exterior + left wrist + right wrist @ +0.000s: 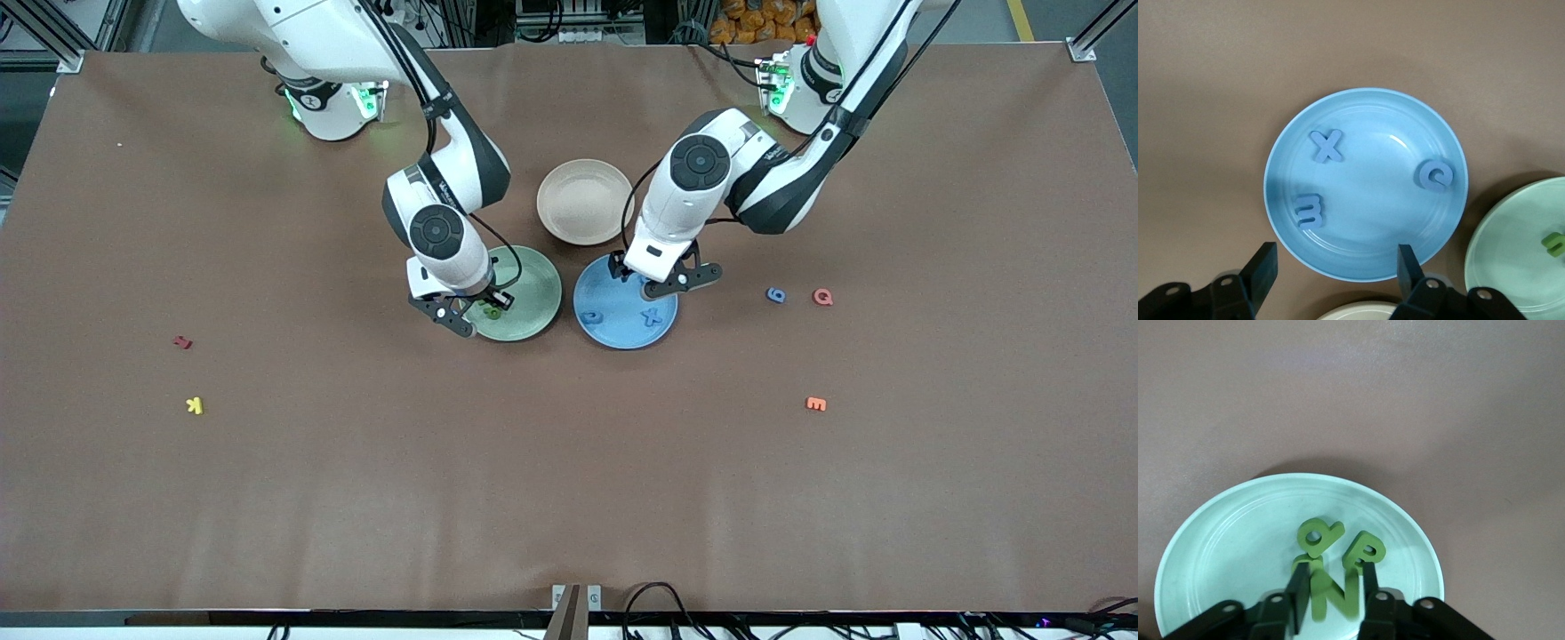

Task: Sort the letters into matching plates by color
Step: 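Place the N on the green plate while the left gripper places the c, then move the right gripper aside while the left gripper reaches the blue 9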

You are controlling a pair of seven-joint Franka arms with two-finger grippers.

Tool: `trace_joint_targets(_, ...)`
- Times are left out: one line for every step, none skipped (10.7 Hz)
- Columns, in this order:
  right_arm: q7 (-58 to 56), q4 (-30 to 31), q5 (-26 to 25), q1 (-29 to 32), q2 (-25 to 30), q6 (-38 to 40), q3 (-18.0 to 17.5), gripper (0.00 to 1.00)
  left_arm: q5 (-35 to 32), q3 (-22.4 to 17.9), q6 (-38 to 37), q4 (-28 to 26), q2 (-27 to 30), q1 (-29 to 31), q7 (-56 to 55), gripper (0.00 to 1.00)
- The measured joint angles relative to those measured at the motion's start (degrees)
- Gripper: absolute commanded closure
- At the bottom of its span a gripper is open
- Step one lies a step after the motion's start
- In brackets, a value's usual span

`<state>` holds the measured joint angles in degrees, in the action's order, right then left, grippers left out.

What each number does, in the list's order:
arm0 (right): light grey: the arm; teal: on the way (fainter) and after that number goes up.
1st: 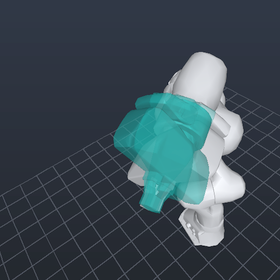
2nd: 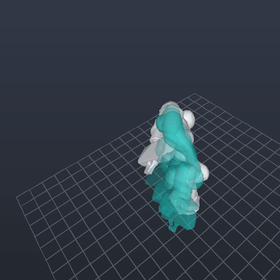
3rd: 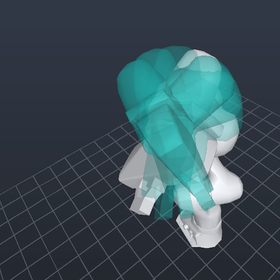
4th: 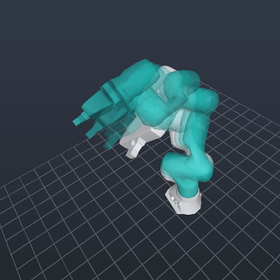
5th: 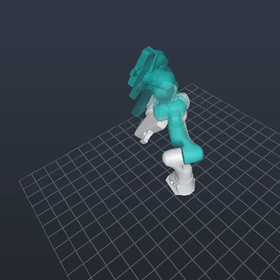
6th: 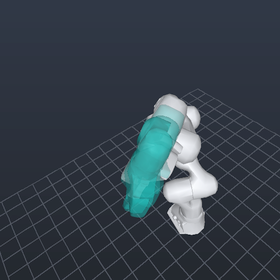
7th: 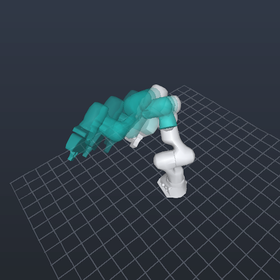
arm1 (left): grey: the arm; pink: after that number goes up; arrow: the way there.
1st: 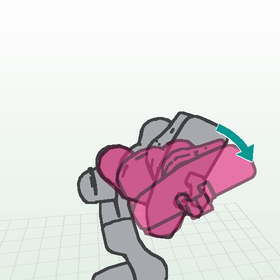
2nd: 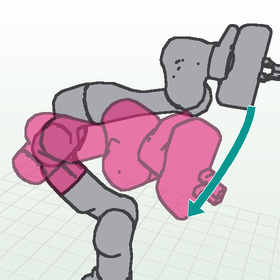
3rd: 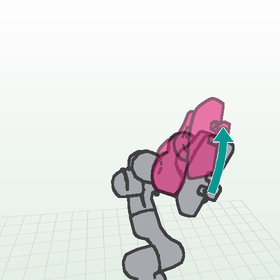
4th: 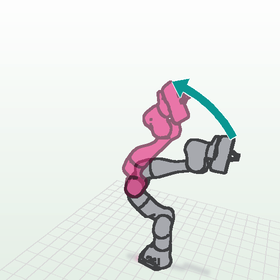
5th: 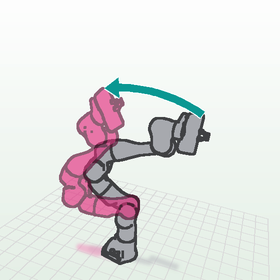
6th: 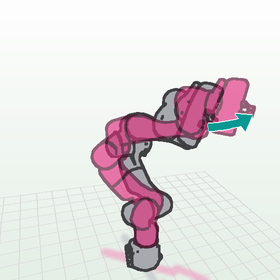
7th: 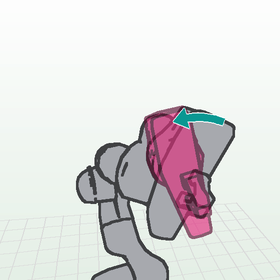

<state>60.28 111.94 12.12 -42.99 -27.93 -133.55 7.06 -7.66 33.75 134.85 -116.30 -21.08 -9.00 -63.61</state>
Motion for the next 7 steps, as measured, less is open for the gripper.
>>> trace_joint_targets(0.3,-0.1,0.1,0.0,0.0,0.2,0.0,0.00,-0.4,-0.1,-1.1,0.1,0.0,0.0,0.0,0.19)
trace_joint_targets(0.5,-0.1,0.1,0.0,0.0,0.3,0.0,0.00,-1.0,-0.2,-2.2,0.1,0.0,0.1,0.0,0.19)
trace_joint_targets(0.5,-0.2,0.1,0.0,0.0,0.4,0.0,0.00,-1.5,-0.3,-3.0,0.2,0.0,0.2,0.0,0.19)
trace_joint_targets(0.4,-0.3,0.1,0.0,0.0,0.4,0.1,0.00,-1.8,-0.4,-3.5,0.2,0.0,0.4,0.0,0.20)
trace_joint_targets(-0.6,-0.4,0.1,0.1,0.0,0.4,0.3,0.00,-1.9,-0.4,-4.1,0.3,0.0,0.4,0.3,0.20)
trace_joint_targets(-2.1,-0.4,0.1,0.4,0.0,0.5,0.7,0.00,-2.0,-0.5,-4.9,0.3,0.1,0.4,0.8,0.22)
trace_joint_targets(-4.7,-0.4,0.1,1.1,0.0,0.6,1.4,0.00,-2.1,-0.6,-5.5,0.4,0.3,0.8,1.3,0.22)
